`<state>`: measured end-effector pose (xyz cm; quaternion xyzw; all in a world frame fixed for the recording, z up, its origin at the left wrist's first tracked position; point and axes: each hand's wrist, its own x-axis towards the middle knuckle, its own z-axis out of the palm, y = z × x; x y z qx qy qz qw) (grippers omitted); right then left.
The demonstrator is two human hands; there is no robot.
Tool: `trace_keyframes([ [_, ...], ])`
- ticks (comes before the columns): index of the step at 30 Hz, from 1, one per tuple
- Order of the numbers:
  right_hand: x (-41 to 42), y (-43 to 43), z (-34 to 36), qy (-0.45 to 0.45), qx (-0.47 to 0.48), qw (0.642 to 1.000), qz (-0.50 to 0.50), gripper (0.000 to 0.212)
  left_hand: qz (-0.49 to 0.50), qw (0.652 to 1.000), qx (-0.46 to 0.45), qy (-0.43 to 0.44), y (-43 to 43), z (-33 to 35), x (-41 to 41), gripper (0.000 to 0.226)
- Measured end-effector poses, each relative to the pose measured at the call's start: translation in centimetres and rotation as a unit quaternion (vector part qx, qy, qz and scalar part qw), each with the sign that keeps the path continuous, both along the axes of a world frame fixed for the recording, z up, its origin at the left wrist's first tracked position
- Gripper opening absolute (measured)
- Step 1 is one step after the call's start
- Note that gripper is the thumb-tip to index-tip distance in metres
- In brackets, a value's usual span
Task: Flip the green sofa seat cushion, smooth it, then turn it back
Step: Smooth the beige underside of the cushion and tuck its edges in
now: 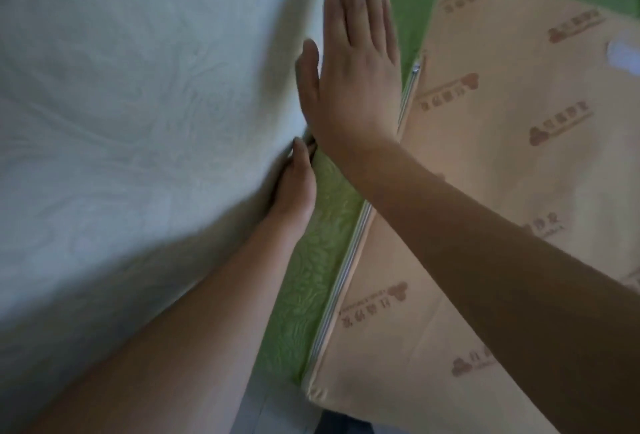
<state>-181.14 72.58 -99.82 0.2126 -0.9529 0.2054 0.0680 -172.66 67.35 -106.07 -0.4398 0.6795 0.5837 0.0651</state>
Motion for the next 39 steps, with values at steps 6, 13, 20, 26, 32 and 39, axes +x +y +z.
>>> trace_keyframes([
  [6, 5.4, 0.4, -3.3, -0.096, 0.091, 0.99, 0.051, 0.058, 0.005, 0.987, 0.151, 0.058, -1.3, 0.2, 2.7, 0.032],
  [13, 8.3, 4.8, -3.3, -0.07, 0.07, 0.995, 0.03, 0.062, -0.122, 0.987, -0.071, 0.076, 0.6, -0.3, 4.9, 0.048],
  [20, 9.2, 14.2, -3.0, -0.066, 0.067, 0.994, 0.056, 0.058, -0.218, 0.886, -0.403, 0.066, 5.5, 0.0, 5.2, 0.058],
  [26, 10.9, 21.2, -2.3, -0.023, 0.066, 0.997, 0.023, 0.061, -0.302, 0.817, -0.478, 0.109, 11.8, -0.3, 5.5, 0.063],
  [32, 9.9, 25.3, -0.8, 0.061, -0.029, 0.998, 0.003, 0.056, -0.329, 0.778, -0.524, 0.112, 16.7, -0.6, 4.9, 0.057],
  [39, 10.0, 33.4, -1.3, 0.059, -0.027, 0.994, -0.085, 0.058, -0.397, 0.746, -0.505, 0.175, 22.5, -0.4, 4.1, 0.058],
])
